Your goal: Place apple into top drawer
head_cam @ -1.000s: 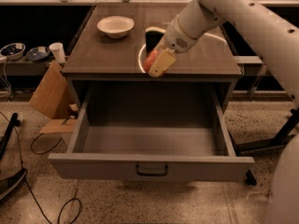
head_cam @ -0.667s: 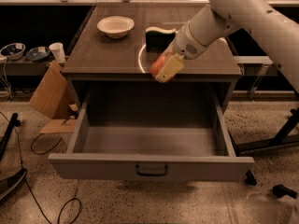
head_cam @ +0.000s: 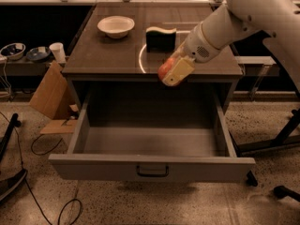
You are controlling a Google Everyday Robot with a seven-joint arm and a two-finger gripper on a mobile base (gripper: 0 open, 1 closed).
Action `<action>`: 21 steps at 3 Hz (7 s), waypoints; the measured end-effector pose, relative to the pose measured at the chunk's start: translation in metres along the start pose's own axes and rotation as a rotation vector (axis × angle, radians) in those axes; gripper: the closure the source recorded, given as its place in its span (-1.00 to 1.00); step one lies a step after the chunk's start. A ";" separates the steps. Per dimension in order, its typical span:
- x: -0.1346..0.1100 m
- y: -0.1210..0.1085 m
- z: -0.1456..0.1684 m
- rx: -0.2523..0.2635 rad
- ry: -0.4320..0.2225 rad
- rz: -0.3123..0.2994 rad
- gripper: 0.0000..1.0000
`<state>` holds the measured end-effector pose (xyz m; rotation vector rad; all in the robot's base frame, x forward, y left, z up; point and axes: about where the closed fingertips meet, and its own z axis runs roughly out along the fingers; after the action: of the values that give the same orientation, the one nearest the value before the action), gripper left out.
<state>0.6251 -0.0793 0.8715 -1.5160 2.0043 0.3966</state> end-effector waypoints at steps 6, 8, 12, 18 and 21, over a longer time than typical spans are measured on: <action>0.075 0.026 0.062 -0.153 0.169 0.273 1.00; 0.104 0.037 0.109 -0.203 0.261 0.326 1.00; 0.129 0.054 0.140 -0.181 0.315 0.331 1.00; 0.109 0.048 0.150 -0.010 -0.025 0.325 0.96; 0.101 0.042 0.156 -0.013 -0.053 0.333 -0.42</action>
Offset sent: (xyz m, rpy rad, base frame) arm 0.0040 0.0128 -0.0536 0.0119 0.2022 -0.0958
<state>0.6104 -0.0570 0.6833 -1.1641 2.2182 0.5771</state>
